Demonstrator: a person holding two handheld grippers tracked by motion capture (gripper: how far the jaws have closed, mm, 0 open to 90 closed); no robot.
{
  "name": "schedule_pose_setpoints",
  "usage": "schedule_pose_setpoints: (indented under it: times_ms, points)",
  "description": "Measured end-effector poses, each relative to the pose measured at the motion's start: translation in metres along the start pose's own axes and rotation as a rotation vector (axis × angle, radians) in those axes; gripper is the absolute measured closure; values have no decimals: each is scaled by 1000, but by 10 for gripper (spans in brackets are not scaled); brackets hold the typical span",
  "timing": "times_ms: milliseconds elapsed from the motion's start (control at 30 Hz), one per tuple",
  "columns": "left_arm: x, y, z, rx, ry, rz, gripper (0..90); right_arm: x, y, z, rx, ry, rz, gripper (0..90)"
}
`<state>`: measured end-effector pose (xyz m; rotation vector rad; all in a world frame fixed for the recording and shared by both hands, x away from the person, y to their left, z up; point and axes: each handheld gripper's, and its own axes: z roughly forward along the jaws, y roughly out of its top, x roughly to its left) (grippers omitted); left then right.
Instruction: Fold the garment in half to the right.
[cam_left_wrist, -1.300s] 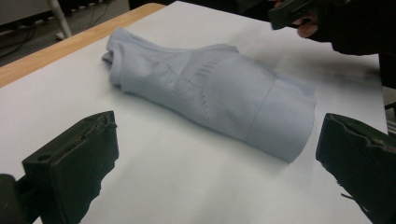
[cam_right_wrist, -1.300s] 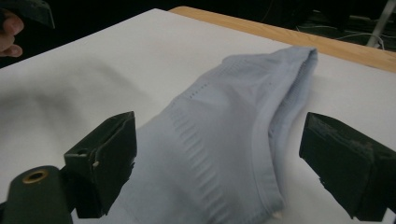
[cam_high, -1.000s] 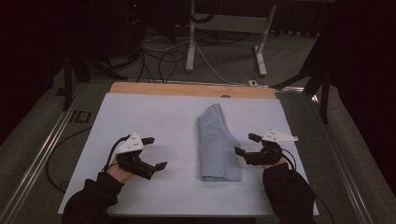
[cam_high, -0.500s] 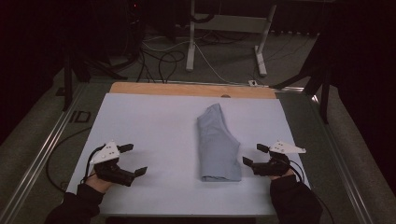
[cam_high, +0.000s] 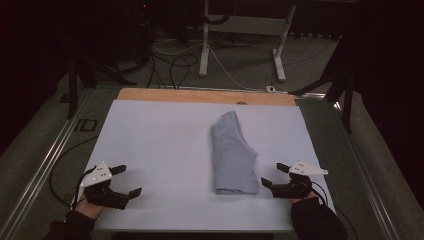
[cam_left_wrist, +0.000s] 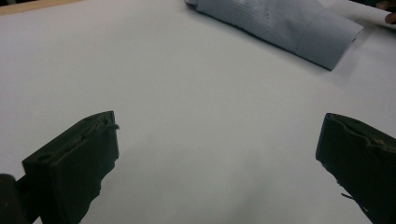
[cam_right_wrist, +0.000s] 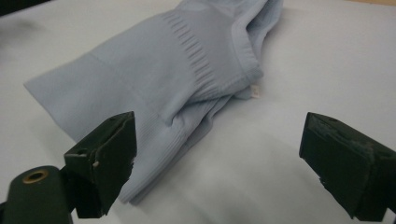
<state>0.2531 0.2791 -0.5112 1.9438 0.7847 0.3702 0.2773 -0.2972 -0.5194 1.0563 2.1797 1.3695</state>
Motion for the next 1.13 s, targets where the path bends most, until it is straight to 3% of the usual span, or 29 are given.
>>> schedule_pose_setpoints:
  times_ms: [133,267,633,800,1133]
  points:
    - [-1,-6,-5,18,13,4,0,4,-3,-3,-8,-4,-10,108]
    - [1,-12,-11,26,52,5,0,8,-5,-6,3,-26,-21,109]
    - [4,-19,-18,15,121,-17,0,2,-7,-6,-21,-65,-11,110]
    - [2,-20,-16,26,112,-20,0,2,-7,-3,-3,-69,-11,109]
    - [-3,-18,-11,16,89,-14,0,3,-6,-4,-15,-57,-8,110]
